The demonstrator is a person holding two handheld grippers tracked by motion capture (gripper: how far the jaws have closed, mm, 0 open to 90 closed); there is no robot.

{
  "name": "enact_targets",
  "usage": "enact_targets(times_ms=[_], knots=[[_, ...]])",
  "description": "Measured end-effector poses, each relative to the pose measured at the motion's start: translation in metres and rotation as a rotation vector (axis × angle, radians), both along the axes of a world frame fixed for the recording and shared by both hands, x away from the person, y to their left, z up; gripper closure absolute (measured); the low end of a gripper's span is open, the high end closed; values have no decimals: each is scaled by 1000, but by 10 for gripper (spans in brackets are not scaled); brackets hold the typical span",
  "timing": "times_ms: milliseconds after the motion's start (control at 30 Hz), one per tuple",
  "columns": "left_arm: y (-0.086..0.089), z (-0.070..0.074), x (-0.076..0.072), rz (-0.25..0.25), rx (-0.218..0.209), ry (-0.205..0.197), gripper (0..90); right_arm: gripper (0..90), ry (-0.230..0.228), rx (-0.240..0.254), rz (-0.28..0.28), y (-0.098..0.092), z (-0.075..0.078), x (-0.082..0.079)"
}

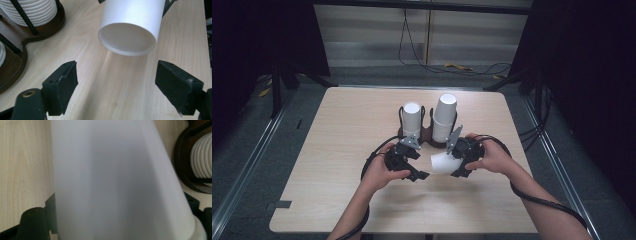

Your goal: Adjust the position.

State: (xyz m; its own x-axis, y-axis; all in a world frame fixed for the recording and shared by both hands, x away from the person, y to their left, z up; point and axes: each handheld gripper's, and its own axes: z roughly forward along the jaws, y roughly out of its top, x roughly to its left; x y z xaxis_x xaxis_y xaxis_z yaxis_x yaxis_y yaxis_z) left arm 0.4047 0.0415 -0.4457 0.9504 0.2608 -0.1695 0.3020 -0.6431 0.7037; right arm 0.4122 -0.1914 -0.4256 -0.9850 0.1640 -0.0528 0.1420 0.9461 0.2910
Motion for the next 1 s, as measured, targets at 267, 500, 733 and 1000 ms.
enact_targets(times_ms=[267,500,733,1000], knots=[[-1,-1,0,-5,4,-3,182,199,-5,-9,7,3,2,1],[-2,-1,-1,-7,7,-3,184,199,-3,-50,22,5,4,2],[-2,0,-1,-8,13,-8,187,199,-4,-53,23,8,6,2],[-3,0,-1,-13,18,-11,187,199,-9,-75,30,11,6,2]])
